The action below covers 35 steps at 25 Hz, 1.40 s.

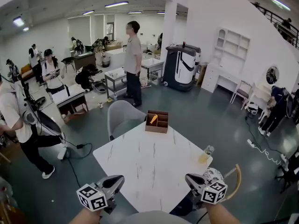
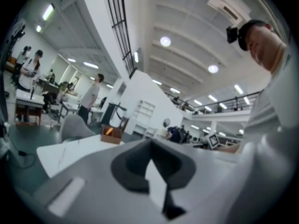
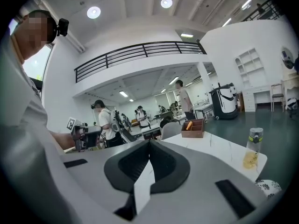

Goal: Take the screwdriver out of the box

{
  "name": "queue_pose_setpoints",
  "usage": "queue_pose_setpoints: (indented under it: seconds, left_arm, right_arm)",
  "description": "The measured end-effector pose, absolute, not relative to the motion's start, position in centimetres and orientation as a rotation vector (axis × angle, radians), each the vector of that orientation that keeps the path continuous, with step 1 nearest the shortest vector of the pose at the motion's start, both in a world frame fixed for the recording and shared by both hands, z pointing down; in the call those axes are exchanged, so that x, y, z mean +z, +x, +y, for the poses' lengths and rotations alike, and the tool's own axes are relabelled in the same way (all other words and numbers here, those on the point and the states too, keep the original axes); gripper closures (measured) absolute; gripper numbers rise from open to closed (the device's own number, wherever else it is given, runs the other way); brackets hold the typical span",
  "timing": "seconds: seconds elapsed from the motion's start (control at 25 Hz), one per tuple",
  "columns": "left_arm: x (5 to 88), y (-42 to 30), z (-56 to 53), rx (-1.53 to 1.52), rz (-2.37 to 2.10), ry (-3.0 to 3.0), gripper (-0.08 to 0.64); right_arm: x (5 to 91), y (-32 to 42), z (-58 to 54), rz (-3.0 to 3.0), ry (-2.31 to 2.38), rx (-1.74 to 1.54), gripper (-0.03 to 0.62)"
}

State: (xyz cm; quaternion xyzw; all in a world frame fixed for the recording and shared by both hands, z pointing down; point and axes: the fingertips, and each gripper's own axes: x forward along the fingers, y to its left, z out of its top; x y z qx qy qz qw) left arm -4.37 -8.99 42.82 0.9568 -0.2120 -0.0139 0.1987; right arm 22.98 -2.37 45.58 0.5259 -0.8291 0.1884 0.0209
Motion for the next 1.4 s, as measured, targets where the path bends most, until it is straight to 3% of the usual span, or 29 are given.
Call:
queue_pose_setpoints:
  seconds: [0.48, 1.0, 1.4]
  left_arm:
    - [42.2, 7.2, -12.1, 0.040, -0.784, 2.588, 0.558]
    - [47.6, 6.2, -19.8, 0.155, -0.723, 2.622, 0.558]
    - [49.7, 8.1, -30.3, 0.000, -0.543, 2.680, 0.558]
  right_arm:
    - [48.5, 30.4, -9.3, -2.752, 1.322, 0.517, 0.586]
    - [53.8, 29.4, -18.3, -2.647, 1.340, 0.488, 0.584]
    - [54.3, 26.1, -26.0, -2.382, 1.339, 0.442, 0.584]
